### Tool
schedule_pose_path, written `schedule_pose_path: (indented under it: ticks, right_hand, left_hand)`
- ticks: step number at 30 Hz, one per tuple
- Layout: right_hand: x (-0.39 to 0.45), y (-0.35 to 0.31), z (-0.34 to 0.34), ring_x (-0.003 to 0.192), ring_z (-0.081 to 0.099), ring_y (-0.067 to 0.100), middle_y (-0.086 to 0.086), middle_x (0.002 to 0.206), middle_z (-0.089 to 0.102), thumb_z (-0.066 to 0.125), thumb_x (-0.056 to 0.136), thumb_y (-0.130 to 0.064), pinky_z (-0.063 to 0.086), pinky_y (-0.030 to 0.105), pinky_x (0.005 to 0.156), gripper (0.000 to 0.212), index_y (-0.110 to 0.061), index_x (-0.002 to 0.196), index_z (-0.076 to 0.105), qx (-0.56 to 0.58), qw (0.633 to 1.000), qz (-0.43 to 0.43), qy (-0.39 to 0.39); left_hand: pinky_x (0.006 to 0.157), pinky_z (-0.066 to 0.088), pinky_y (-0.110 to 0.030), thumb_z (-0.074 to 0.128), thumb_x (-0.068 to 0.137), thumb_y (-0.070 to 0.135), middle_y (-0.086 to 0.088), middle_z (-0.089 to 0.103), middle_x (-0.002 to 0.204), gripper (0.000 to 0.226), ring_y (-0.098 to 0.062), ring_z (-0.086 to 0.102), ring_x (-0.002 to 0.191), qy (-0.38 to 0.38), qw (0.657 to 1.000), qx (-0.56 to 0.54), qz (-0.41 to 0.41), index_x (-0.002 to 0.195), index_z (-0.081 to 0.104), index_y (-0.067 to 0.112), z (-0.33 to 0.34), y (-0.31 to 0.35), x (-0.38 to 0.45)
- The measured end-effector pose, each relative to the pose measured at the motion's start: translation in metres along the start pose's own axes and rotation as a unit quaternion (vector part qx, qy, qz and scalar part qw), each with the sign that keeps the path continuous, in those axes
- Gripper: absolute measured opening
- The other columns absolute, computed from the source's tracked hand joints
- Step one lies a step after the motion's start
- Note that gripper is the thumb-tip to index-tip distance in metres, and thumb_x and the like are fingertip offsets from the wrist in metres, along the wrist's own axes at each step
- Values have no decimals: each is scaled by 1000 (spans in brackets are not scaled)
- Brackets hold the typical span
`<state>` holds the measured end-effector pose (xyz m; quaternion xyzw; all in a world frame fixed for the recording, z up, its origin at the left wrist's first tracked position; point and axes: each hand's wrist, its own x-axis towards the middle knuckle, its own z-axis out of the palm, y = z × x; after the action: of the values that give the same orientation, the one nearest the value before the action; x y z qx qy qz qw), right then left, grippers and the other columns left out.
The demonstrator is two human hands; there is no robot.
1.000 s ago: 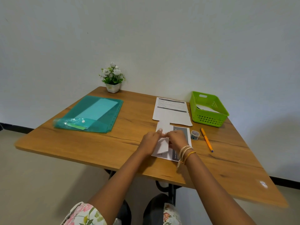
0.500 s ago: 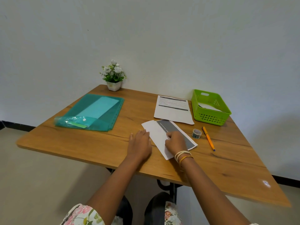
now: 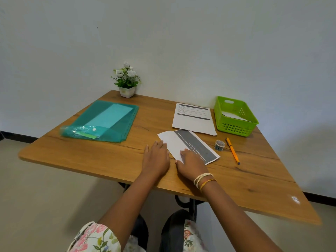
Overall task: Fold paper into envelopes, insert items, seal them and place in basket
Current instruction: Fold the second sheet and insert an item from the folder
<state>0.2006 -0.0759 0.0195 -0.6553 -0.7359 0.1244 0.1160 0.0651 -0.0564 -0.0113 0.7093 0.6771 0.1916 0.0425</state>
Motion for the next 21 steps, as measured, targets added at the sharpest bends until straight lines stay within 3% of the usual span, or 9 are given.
schedule_pose_path:
  ticks: [2,4,6,11,15,21]
  right_hand:
    - [-1,-5,0,108,57,21,6,122,61,53,90,-37,49,33,91,38,-16,121,57,-20,999,-1,32]
    - [-4,-8,-1,83,58,17,4,93,66,52,87,-33,54,29,75,22,-16,97,63,-43,996,-12,78]
    - [-7,-8,-2,75,59,16,3,83,67,51,89,-28,55,28,69,20,-16,91,67,-44,993,-23,108]
    - [-10,-7,-16,91,64,15,3,105,71,54,93,-23,55,27,80,28,-17,116,68,81,983,-19,163]
    - [0,-4,-40,90,61,13,4,112,70,53,91,-13,47,20,73,29,-13,115,69,191,962,8,196]
    - [25,26,-40,101,61,26,11,115,68,49,87,-4,48,31,80,33,-10,111,71,187,971,106,105]
  left_hand:
    - [119,15,-47,32,102,29,-2,29,157,48,-18,21,146,-3,1000,-10,0,148,31,18,-2,-1,-1]
    - [119,14,-46,33,102,26,-2,27,157,49,-18,20,146,4,1000,-31,-1,150,27,18,-4,-2,-2]
    - [119,16,-46,35,102,24,-2,26,158,51,-18,20,146,19,998,-56,0,151,22,19,-6,-2,-4]
    - [118,19,-49,40,100,29,-5,15,161,63,-22,13,148,62,994,-86,-12,153,5,23,-6,2,-4]
    - [116,13,-58,34,101,39,-3,1,162,66,-24,3,149,49,998,-38,13,152,-6,29,-4,1,-3]
    - [113,3,-63,23,103,43,3,1,163,50,-22,0,150,-25,997,17,76,151,12,40,-2,-1,3]
